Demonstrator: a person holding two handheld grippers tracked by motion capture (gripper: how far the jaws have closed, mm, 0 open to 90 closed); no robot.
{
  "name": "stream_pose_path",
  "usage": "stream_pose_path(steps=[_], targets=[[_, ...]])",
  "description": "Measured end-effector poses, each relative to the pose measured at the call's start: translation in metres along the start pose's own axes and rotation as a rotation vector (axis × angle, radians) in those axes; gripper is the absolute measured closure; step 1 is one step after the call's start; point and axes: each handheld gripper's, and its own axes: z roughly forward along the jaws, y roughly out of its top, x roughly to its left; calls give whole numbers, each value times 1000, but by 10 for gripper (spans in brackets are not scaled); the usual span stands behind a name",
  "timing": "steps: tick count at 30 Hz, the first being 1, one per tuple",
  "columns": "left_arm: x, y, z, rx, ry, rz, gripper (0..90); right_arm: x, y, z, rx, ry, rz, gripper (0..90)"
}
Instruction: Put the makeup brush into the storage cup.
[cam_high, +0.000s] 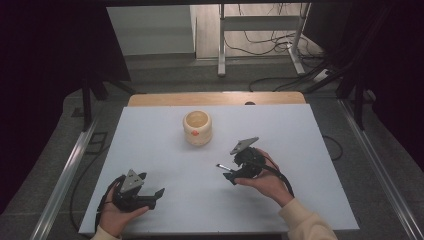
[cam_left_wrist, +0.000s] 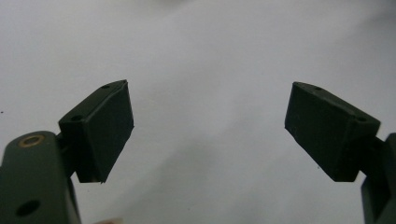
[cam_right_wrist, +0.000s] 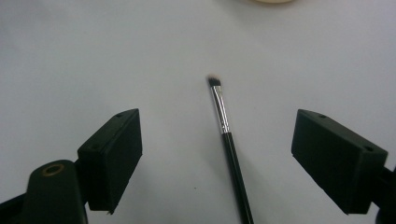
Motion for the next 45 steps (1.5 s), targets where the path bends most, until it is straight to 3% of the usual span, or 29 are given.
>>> stream_pose_path(steps=[19,28,39,45], targets=[[-2,2,0,-7,-2,6,157,-7,-1,21,121,-17,19,175],[-2,2,-1,-8,-1,7,158,-9,2,31,195,-15,-9,210],[-1,1,-2,-13,1,5,159,-10,4,44,285,-7,-28,369],[-1,1,-2,-13,1,5,160,-11,5,44,298,11,-25,426]])
